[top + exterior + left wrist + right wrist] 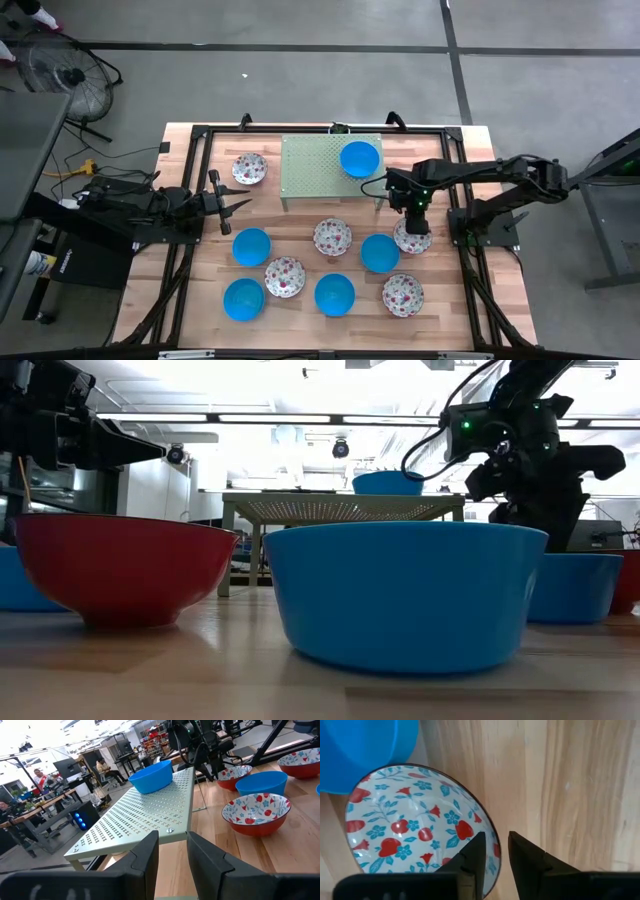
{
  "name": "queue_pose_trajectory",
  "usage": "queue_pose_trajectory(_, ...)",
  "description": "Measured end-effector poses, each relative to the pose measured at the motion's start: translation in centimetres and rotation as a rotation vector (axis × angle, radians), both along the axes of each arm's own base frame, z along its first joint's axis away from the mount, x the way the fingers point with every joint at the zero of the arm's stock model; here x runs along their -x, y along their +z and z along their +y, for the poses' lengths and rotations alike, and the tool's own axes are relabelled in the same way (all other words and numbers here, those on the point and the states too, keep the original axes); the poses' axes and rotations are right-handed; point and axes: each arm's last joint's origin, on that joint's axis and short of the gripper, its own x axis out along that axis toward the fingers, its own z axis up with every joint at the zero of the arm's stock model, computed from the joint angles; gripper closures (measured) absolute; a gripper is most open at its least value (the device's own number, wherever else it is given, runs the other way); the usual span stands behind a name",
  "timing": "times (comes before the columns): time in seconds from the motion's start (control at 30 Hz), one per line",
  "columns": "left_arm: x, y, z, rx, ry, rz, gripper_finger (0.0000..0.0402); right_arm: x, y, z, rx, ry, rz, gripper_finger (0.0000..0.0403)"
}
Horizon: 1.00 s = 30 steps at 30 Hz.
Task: Pick & Place Mini bowls
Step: Put the patterned red bowl on the shelf
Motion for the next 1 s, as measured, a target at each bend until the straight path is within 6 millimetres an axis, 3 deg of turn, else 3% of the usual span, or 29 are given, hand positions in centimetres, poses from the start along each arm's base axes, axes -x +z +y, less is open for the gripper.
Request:
queue_pose_trajectory(0.6, 0.0, 0.0, 0.0, 0.0, 0.0, 0.0, 0.0305, -0.61, -0.76, -0.06, -0.041, -0.025, 0.009, 0.0329)
queue_pose_trajectory(0.83, 0.0, -0.01, 0.0, 0.0, 0.0, 0.0, 0.0305, -0.46, -0.74, -0.01, -0.051, -0.047, 0.028, 0.0387)
queue_pose_trajectory(1.0, 0.0, -0.01, 0.0, 0.0, 0.0, 0.0, 0.0305, -0.45, -0.61, 0.06, -0.079, -0.079, 0.033, 0.0395)
